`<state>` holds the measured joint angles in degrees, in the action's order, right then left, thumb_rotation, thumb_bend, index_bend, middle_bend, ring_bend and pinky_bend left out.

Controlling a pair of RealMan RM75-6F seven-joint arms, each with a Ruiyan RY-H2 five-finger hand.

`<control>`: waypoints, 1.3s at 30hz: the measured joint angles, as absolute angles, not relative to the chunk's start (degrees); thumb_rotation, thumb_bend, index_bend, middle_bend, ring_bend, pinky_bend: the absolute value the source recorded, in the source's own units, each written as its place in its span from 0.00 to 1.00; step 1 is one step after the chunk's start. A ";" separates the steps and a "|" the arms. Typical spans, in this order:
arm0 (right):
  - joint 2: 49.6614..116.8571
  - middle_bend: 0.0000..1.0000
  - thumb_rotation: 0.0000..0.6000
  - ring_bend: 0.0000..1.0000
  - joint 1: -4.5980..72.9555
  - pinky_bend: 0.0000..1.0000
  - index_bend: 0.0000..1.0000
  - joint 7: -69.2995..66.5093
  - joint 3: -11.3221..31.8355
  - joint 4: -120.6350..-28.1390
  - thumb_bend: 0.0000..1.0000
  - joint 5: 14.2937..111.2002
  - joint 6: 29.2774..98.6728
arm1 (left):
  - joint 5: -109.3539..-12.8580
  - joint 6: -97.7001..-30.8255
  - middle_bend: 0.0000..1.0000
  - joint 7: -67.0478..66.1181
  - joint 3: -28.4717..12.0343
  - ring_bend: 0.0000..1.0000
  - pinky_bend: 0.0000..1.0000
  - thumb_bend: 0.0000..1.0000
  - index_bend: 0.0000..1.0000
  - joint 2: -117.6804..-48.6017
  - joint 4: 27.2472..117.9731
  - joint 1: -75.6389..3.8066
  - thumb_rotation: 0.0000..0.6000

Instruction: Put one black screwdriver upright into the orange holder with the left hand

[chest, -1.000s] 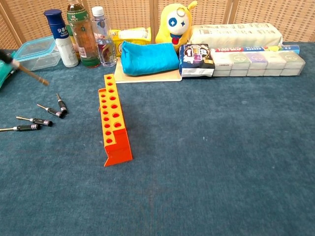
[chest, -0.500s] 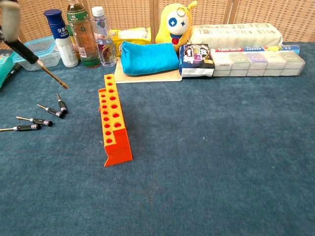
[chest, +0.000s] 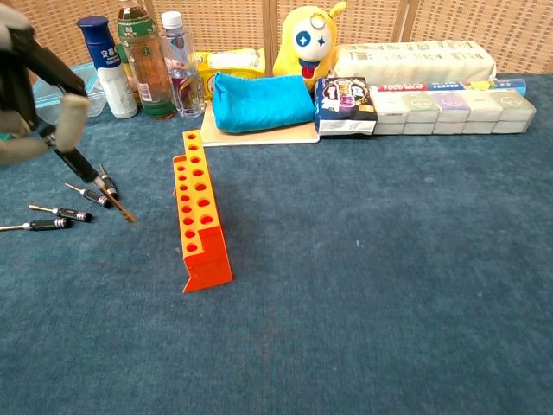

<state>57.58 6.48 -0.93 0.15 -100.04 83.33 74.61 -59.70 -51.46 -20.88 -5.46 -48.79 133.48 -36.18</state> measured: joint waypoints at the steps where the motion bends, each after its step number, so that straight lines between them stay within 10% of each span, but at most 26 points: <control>1: 57.58 0.02 0.87 0.13 6.49 0.06 0.00 -0.91 0.13 -100.04 0.00 83.34 74.57 | -58.47 -51.43 1.00 -22.24 -5.26 1.00 1.00 0.47 0.56 -49.53 133.31 -36.88 1.00; 39: 56.79 0.02 0.88 0.13 6.59 0.06 0.00 -2.36 0.02 -100.01 0.00 83.66 74.58 | -38.06 -69.30 1.00 -49.04 -3.45 1.00 1.00 0.47 0.56 -71.04 133.17 -50.81 1.00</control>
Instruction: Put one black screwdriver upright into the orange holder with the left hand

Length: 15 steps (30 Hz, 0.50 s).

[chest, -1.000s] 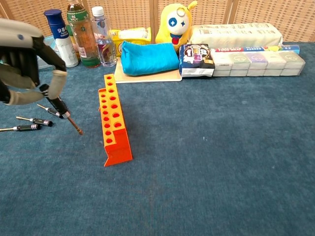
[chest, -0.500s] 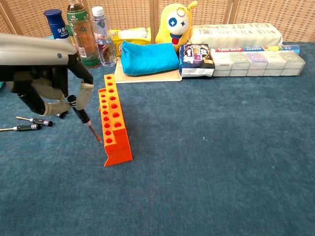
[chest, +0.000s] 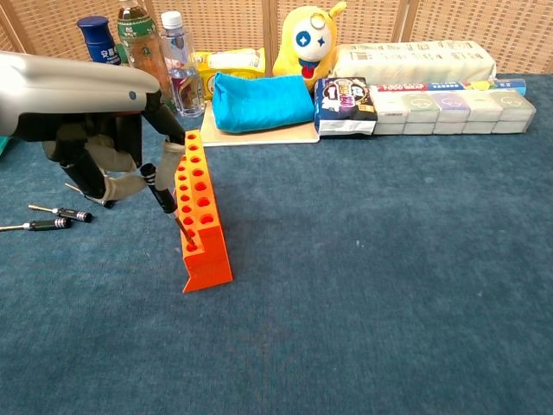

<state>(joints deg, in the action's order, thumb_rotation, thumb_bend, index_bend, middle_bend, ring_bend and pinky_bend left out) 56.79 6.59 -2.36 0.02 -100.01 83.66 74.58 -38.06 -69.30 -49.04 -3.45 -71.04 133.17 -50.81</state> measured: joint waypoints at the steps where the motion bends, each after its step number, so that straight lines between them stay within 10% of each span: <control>1: 56.79 0.02 0.88 0.13 6.59 0.06 0.00 -2.35 0.02 -100.00 0.00 83.63 74.56 | -37.82 -69.37 1.00 -48.96 -3.48 1.00 1.00 0.47 0.56 -71.29 133.10 -50.96 1.00; 15: 56.67 0.02 0.87 0.13 6.63 0.06 0.00 -2.73 0.06 -99.96 0.00 83.52 74.51 | -36.19 -70.39 1.00 -49.04 -3.40 1.00 1.00 0.47 0.56 -71.67 133.46 -52.61 1.00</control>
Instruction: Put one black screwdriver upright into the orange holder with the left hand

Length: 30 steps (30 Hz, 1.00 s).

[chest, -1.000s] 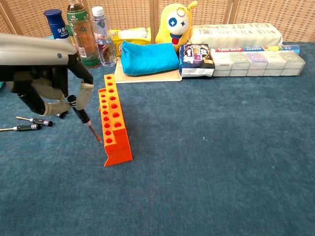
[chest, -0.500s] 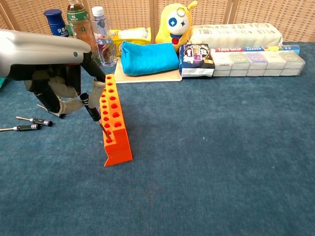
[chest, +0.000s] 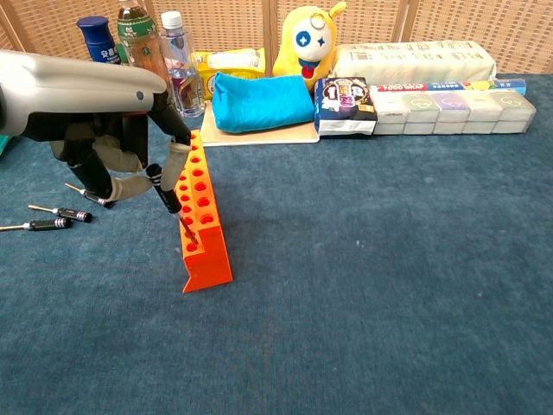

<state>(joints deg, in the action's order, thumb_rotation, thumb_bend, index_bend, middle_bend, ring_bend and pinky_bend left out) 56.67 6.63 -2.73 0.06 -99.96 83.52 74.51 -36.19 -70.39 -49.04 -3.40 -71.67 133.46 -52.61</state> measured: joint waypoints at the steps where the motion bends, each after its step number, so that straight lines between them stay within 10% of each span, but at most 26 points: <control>1: 56.65 0.02 0.87 0.13 6.62 0.06 0.00 -2.76 0.06 -99.97 0.00 83.51 74.51 | -36.17 -70.54 1.00 -49.07 -3.38 1.00 1.00 0.47 0.56 -71.79 133.37 -52.71 1.00; 30: 56.25 0.03 0.87 0.13 6.62 0.06 0.00 -3.77 0.18 -99.83 0.00 83.50 74.62 | -34.06 -73.30 1.00 -50.13 -2.70 1.00 1.00 0.47 0.56 -73.04 133.45 -55.23 1.00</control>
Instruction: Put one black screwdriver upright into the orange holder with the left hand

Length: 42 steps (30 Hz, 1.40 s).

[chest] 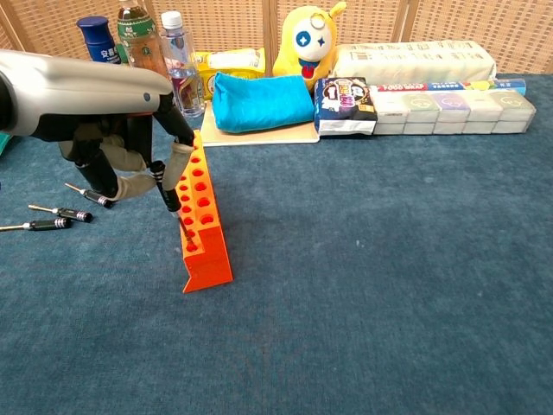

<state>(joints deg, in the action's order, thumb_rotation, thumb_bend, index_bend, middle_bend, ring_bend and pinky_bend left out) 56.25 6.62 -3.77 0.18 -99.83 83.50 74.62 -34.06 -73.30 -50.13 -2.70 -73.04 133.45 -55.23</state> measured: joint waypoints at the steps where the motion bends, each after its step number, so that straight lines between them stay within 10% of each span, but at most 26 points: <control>1: 56.24 0.03 0.87 0.13 6.62 0.06 0.00 -3.79 0.18 -99.83 0.00 83.50 74.62 | -33.99 -73.39 1.00 -50.14 -2.67 1.00 1.00 0.47 0.56 -73.01 133.55 -55.29 1.00; 42: 55.93 0.02 0.87 0.13 6.60 0.06 0.00 -4.17 0.22 -99.87 0.00 83.38 74.58 | -32.20 -75.98 1.00 -52.15 -1.75 1.00 1.00 0.47 0.56 -75.42 132.89 -56.79 1.00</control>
